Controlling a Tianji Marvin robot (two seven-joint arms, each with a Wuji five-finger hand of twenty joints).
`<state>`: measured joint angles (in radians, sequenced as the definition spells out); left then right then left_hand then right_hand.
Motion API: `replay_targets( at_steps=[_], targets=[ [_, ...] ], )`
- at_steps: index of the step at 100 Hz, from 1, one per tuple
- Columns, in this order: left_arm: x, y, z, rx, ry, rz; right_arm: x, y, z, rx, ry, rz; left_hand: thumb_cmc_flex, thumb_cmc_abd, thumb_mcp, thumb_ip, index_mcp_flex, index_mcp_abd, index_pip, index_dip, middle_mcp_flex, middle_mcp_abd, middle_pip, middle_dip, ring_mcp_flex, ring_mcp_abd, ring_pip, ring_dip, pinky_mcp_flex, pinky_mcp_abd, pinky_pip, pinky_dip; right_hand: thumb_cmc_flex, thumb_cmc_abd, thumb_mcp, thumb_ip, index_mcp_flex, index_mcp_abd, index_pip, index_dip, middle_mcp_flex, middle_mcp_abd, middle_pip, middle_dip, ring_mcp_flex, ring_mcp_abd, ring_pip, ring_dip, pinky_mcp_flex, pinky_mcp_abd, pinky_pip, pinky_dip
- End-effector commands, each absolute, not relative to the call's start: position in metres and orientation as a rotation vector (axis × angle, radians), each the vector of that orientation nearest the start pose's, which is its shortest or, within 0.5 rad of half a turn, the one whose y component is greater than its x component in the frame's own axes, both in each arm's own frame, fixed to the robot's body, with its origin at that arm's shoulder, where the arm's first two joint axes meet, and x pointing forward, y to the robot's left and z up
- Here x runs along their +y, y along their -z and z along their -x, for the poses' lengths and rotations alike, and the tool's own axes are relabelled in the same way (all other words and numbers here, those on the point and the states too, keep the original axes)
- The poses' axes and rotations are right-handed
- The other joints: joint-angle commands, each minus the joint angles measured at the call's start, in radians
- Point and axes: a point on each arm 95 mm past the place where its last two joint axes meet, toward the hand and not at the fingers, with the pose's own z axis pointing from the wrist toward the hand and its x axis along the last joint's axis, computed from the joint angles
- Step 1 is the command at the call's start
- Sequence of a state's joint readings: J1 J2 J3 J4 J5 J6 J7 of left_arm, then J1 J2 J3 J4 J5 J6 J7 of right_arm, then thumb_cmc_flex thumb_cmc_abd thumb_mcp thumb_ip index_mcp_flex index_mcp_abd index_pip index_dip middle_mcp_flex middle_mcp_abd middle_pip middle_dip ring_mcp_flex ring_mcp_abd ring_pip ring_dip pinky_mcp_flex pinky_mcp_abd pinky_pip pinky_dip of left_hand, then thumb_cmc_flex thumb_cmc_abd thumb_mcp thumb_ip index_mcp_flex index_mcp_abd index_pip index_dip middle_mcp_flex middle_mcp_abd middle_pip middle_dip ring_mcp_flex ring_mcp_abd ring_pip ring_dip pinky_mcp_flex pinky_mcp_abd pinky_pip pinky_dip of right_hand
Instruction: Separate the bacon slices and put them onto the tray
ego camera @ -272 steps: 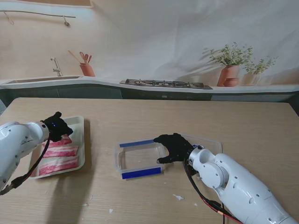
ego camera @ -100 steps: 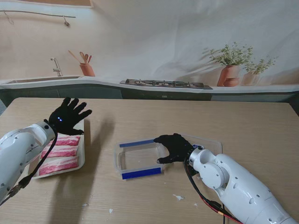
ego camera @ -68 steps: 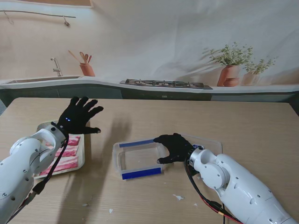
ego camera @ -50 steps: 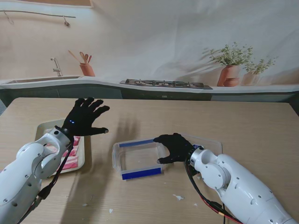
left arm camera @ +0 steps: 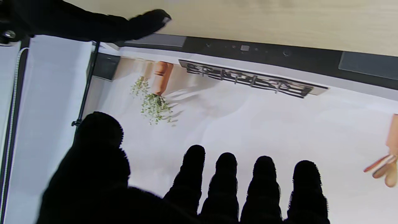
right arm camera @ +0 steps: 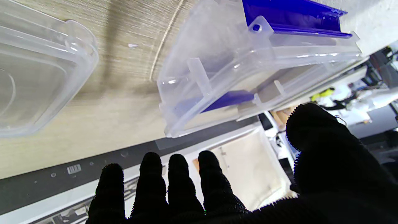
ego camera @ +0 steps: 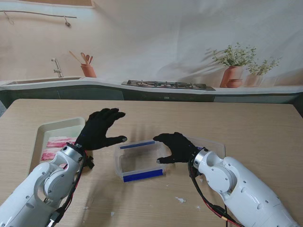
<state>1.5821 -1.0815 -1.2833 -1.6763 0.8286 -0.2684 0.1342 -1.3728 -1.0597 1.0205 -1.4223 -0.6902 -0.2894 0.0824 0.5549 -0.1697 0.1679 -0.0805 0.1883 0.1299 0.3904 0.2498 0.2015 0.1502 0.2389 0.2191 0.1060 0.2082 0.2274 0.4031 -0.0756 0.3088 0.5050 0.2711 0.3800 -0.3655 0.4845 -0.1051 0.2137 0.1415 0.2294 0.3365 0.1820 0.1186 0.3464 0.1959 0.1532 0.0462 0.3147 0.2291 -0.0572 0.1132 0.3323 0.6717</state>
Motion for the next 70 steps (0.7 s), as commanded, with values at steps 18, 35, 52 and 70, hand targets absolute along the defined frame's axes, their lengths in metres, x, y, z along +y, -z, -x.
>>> replay_targets(
  at_steps=[18,35,52,70],
  targets=[
    [-0.017,0.286,-0.38,1.282,1.986,1.221,0.043,0.336,-0.412,1.746,-1.864,-1.286,0.028,-0.012,0.001,0.035,-0.018,0.014,-0.029,-0.014,-0.016,0.013,-0.04,-0.025,-0.043,-0.013,-0.039,-0.014,-0.003,-0.008,-0.052,-0.012,-0.014,0.02,-0.035,0.012,-0.004,-0.031,-0.015,-0.011,-0.008,0.007,-0.029,-0.007,-0.032,0.012,-0.003,0.005,-0.007,0.003,-0.008,0.016],
    [-0.017,0.292,-0.372,1.17,2.071,1.308,0.041,0.33,-0.408,1.695,-1.914,-1.3,0.024,-0.032,0.03,0.03,-0.004,-0.014,-0.032,-0.016,-0.014,0.01,-0.042,-0.027,-0.043,-0.015,-0.05,-0.008,-0.002,-0.012,-0.094,-0.017,-0.016,0.034,-0.046,0.013,-0.004,-0.034,-0.017,-0.012,-0.01,0.007,-0.031,-0.007,-0.032,0.014,-0.002,0.005,-0.006,0.003,-0.008,0.016],
    [-0.016,0.296,-0.363,1.129,2.125,1.366,0.039,0.321,-0.404,1.582,-2.023,-1.361,0.022,-0.059,0.052,0.029,0.001,-0.014,-0.039,-0.018,-0.013,0.012,-0.03,-0.02,-0.04,-0.005,-0.04,0.0,0.0,-0.008,-0.085,0.004,-0.013,0.049,-0.059,0.014,0.002,-0.028,-0.018,-0.013,-0.004,-0.005,-0.021,-0.002,-0.027,0.012,-0.002,0.005,0.005,0.003,-0.005,0.016],
    [-0.018,0.303,-0.358,1.155,2.153,1.422,0.038,0.315,-0.399,1.466,-2.122,-1.461,-0.019,-0.097,0.154,0.018,-0.005,0.011,-0.061,-0.027,-0.018,0.012,-0.035,-0.022,-0.04,-0.001,-0.03,-0.002,0.007,-0.011,-0.056,0.045,0.002,0.065,-0.074,0.016,0.008,-0.015,-0.019,-0.017,-0.003,-0.012,-0.003,0.007,-0.019,0.011,-0.001,0.004,0.034,0.0,0.004,0.016]
  ],
)
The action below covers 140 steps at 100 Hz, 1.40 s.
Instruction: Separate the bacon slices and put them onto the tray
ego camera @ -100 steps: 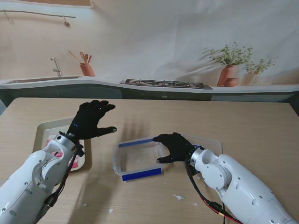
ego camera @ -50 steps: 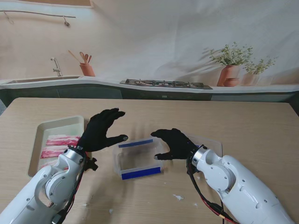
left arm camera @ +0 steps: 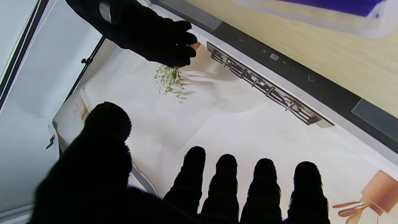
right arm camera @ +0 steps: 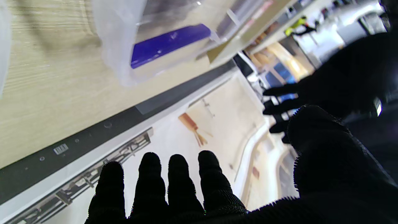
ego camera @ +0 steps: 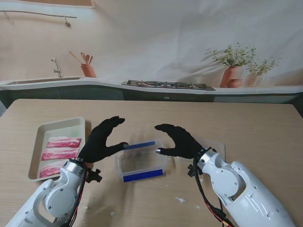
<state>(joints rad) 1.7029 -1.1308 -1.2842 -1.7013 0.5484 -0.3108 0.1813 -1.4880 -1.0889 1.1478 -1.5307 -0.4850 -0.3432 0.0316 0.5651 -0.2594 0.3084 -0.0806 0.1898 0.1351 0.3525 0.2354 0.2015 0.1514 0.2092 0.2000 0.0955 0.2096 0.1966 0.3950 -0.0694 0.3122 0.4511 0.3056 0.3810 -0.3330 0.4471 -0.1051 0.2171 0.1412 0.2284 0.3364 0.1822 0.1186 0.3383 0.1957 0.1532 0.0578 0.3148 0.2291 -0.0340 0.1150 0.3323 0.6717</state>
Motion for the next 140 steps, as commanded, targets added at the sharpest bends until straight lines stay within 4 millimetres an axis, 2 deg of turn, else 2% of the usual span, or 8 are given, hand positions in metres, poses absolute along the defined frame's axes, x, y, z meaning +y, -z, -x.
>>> replay_targets(
  at_steps=[1,26,54,140],
  targets=[
    [-0.018,0.303,-0.358,1.156,2.154,1.424,0.037,0.315,-0.399,1.461,-2.126,-1.467,-0.029,-0.009,0.014,0.018,-0.006,0.009,-0.024,-0.013,-0.018,0.012,-0.006,-0.003,-0.029,-0.001,0.001,0.006,0.001,-0.015,0.0,0.011,0.002,0.033,-0.037,0.016,0.005,-0.015,-0.018,-0.017,-0.003,-0.012,0.006,0.007,-0.018,0.0,0.0,0.005,0.013,-0.001,0.005,0.016],
    [-0.019,0.315,-0.364,1.188,2.138,1.469,0.039,0.32,-0.4,1.358,-2.167,-1.62,-0.034,-0.009,0.026,0.017,-0.001,0.024,-0.038,-0.02,-0.017,0.016,-0.012,-0.007,-0.032,0.001,-0.003,0.002,-0.004,-0.014,0.019,0.007,0.029,0.046,-0.061,0.019,0.011,-0.03,-0.016,-0.021,-0.003,-0.015,0.025,0.016,-0.014,0.001,-0.002,0.003,0.022,-0.006,0.008,0.015],
    [-0.015,0.319,-0.369,1.168,2.12,1.498,0.041,0.326,-0.403,1.366,-2.141,-1.633,-0.033,-0.006,0.031,0.016,0.007,0.028,-0.04,-0.022,-0.013,0.02,0.001,-0.001,-0.03,0.004,0.0,0.005,-0.007,-0.004,0.027,0.005,0.044,0.054,-0.084,0.023,0.011,-0.031,-0.009,-0.022,-0.004,-0.016,0.033,0.018,-0.013,0.001,-0.003,0.003,0.014,-0.008,0.008,0.015],
    [-0.014,0.317,-0.366,1.162,2.12,1.499,0.046,0.325,-0.405,1.353,-2.139,-1.61,-0.028,-0.006,0.025,0.017,0.018,0.023,-0.041,-0.021,-0.013,0.023,0.009,0.005,-0.029,0.003,0.002,0.003,-0.011,0.006,0.015,0.011,0.082,0.046,-0.104,0.033,0.014,-0.032,0.012,-0.024,-0.004,-0.015,0.048,0.023,-0.019,0.0,-0.001,0.005,-0.003,-0.011,0.004,0.014]
  ],
)
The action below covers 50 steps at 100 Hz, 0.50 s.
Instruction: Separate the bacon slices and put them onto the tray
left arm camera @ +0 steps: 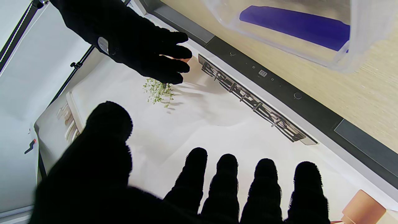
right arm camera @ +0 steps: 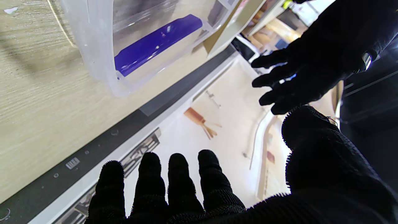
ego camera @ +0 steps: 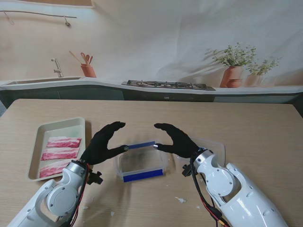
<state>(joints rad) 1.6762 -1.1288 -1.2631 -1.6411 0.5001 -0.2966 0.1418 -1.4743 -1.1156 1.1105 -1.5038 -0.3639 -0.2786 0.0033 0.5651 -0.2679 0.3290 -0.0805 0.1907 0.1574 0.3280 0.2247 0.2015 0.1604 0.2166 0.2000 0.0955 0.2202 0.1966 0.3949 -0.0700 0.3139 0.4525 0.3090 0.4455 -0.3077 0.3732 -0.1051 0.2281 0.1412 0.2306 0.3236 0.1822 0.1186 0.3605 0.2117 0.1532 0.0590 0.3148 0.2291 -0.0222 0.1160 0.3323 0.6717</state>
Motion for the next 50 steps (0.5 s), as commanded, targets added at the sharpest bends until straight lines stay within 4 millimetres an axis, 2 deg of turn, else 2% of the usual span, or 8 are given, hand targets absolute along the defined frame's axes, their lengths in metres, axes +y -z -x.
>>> replay_targets(
  at_steps=[1,50],
  targets=[
    [-0.0143,0.3169,-0.3664,1.161,2.121,1.499,0.0463,0.325,-0.4051,-1.481,2.342,1.763,-0.028,0.003,0.004,0.017,0.016,0.001,-0.017,-0.01,-0.013,0.014,0.002,0.005,-0.03,-0.008,0.001,0.003,-0.01,0.004,0.014,0.008,0.018,0.021,-0.03,0.033,0.003,-0.031,0.01,-0.011,-0.004,-0.015,0.026,0.007,-0.019,-0.001,-0.001,0.006,-0.015,-0.012,0.004,0.014],
    [-0.0163,0.3163,-0.3677,1.167,2.116,1.495,0.0425,0.321,-0.404,-1.468,2.366,1.772,-0.026,0.005,0.008,0.017,0.026,0.0,-0.012,-0.007,-0.011,0.015,0.011,0.01,-0.029,-0.007,0.004,0.004,-0.01,0.003,0.018,0.02,0.022,0.022,-0.029,0.035,0.003,-0.033,0.018,-0.011,-0.004,-0.015,0.043,0.014,-0.018,-0.002,0.002,0.005,-0.014,-0.011,0.005,0.015]
  ],
)
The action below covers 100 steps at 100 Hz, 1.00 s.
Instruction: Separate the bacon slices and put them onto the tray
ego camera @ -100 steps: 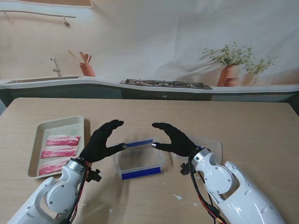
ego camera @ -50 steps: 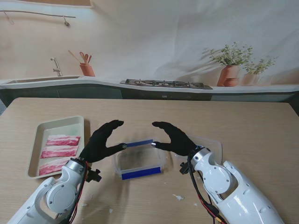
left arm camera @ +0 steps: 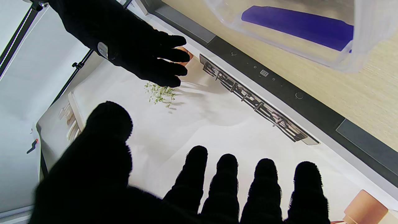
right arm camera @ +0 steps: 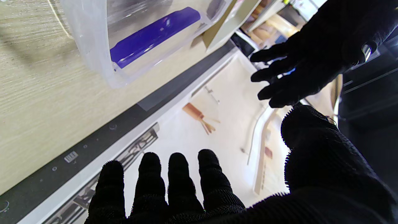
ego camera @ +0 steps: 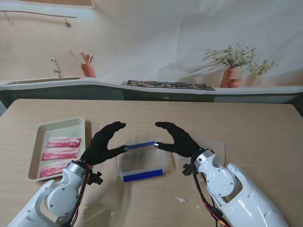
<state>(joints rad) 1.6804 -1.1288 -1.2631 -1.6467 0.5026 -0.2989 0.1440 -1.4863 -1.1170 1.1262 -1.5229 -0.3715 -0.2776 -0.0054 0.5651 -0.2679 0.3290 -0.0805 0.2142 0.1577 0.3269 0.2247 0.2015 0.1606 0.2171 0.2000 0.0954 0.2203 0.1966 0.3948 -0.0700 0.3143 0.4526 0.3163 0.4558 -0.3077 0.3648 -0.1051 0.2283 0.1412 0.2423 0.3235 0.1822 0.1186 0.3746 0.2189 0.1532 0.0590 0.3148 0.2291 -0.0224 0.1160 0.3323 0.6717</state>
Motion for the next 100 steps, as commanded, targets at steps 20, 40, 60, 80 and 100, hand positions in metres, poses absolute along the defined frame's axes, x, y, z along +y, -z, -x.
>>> replay_targets(
  at_steps=[20,40,60,80,100],
  targets=[
    [-0.0196,0.3215,-0.3711,1.189,2.103,1.52,0.0398,0.3205,-0.4059,-1.453,2.373,1.792,-0.025,0.004,0.009,0.016,0.0,-0.001,-0.01,-0.006,-0.012,0.014,0.009,0.009,-0.031,-0.009,0.0,0.003,-0.011,0.002,0.016,0.013,0.015,0.022,-0.018,0.034,0.004,-0.033,0.008,-0.012,-0.004,-0.015,0.034,0.009,-0.019,0.001,0.002,0.005,-0.015,-0.013,0.005,0.016],
    [-0.0186,0.3237,-0.3703,1.185,2.093,1.534,0.0437,0.3213,-0.4063,-1.462,2.353,1.801,-0.024,0.003,0.011,0.016,0.0,-0.001,-0.009,-0.005,-0.012,0.014,0.007,0.008,-0.032,-0.008,-0.003,0.003,-0.01,0.002,0.013,0.014,0.014,0.021,-0.014,0.034,0.002,-0.032,0.009,-0.014,-0.005,-0.016,0.036,0.009,-0.022,-0.002,0.002,0.005,-0.017,-0.013,0.005,0.016],
    [-0.0178,0.3222,-0.367,1.183,2.096,1.527,0.0443,0.3167,-0.4021,-1.455,2.373,1.787,-0.025,0.002,0.011,0.016,0.002,-0.001,-0.009,-0.005,-0.011,0.017,0.009,0.009,-0.032,-0.009,-0.004,0.004,-0.011,0.002,0.009,0.013,0.014,0.021,-0.009,0.034,0.004,-0.03,0.011,-0.015,-0.005,-0.015,0.037,0.009,-0.019,-0.003,0.003,0.005,-0.016,-0.012,0.006,0.017],
    [-0.0175,0.3201,-0.3657,1.185,2.1,1.512,0.0432,0.3147,-0.4013,-1.447,2.38,1.782,-0.025,0.003,0.011,0.016,0.004,0.0,-0.009,-0.005,-0.01,0.017,0.011,0.011,-0.031,-0.009,-0.003,0.005,-0.01,0.002,0.009,0.015,0.011,0.021,-0.004,0.033,0.004,-0.031,0.013,-0.016,-0.005,-0.016,0.039,0.01,-0.02,-0.003,0.003,0.005,-0.015,-0.012,0.007,0.017],
    [-0.018,0.3207,-0.3666,1.174,2.097,1.528,0.0408,0.3141,-0.3997,-1.435,2.392,1.794,-0.025,0.003,0.012,0.016,0.005,-0.001,-0.009,-0.005,-0.011,0.016,0.011,0.011,-0.032,-0.009,-0.005,0.005,-0.01,0.002,0.007,0.016,0.009,0.02,0.0,0.032,0.005,-0.031,0.014,-0.017,-0.005,-0.015,0.041,0.01,-0.018,-0.003,0.004,0.005,-0.013,-0.012,0.007,0.017]
  ],
)
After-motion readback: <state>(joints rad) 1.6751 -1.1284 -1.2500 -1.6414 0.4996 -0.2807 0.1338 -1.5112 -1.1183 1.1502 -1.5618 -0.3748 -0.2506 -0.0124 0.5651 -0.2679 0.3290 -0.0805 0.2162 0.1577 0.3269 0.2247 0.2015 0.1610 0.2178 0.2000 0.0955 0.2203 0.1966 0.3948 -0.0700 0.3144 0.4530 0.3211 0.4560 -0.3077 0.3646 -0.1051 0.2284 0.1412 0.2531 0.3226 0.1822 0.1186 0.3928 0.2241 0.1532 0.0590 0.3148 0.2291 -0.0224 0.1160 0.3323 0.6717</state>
